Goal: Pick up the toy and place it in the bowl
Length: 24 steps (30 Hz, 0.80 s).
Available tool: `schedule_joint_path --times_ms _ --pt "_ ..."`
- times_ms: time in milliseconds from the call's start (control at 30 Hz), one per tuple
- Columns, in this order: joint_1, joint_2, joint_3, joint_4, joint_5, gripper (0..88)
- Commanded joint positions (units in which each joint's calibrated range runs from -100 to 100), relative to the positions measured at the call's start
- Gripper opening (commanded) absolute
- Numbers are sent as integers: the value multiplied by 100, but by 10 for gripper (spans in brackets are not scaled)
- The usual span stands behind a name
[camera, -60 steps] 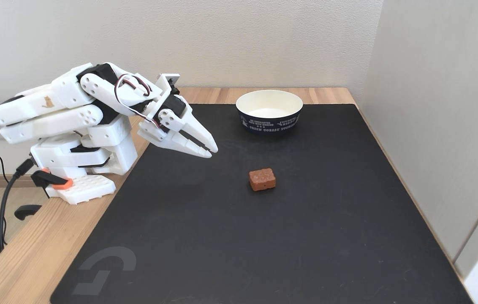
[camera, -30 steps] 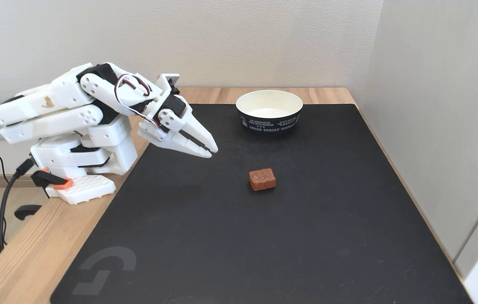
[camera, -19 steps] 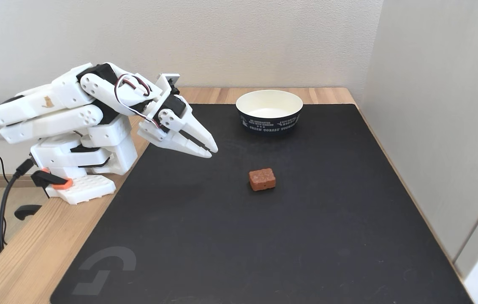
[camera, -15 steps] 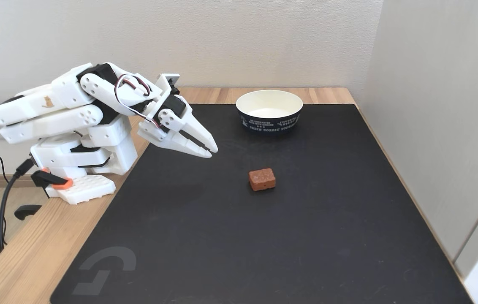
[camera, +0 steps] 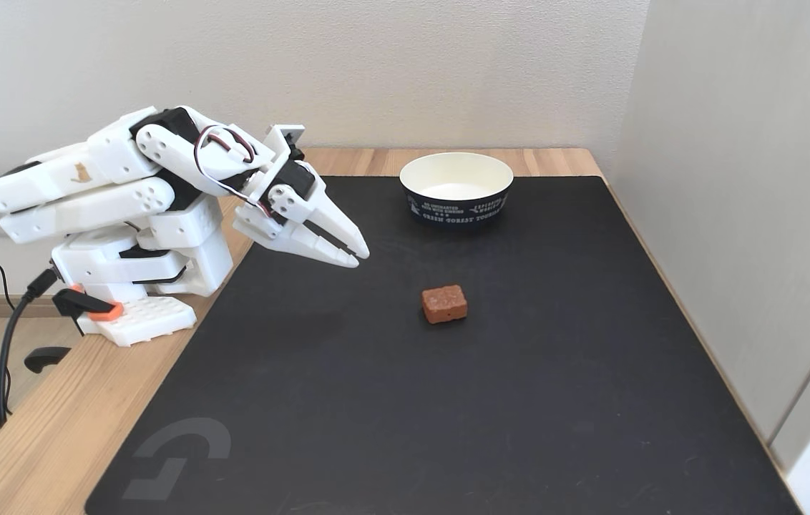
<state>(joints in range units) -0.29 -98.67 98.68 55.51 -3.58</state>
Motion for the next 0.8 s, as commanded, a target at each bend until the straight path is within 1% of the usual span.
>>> schedule_joint_path --times_ms 0,300,333,367,400,467,500,533,567,767 --pt "8 -58 15 -56 8 25" --pt "58 -58 15 -64 -23 27" --pt "142 -58 15 -47 -39 38" --pt "201 -58 -3 -5 -44 63" --pt "226 -58 -3 4 -70 112" --pt "226 -58 -3 4 -102 235" --pt "234 -58 -3 4 -102 343" --pt "234 -58 -3 4 -102 380" --pt "234 -58 -3 12 -102 398" --pt "226 -58 -3 -13 -65 396"
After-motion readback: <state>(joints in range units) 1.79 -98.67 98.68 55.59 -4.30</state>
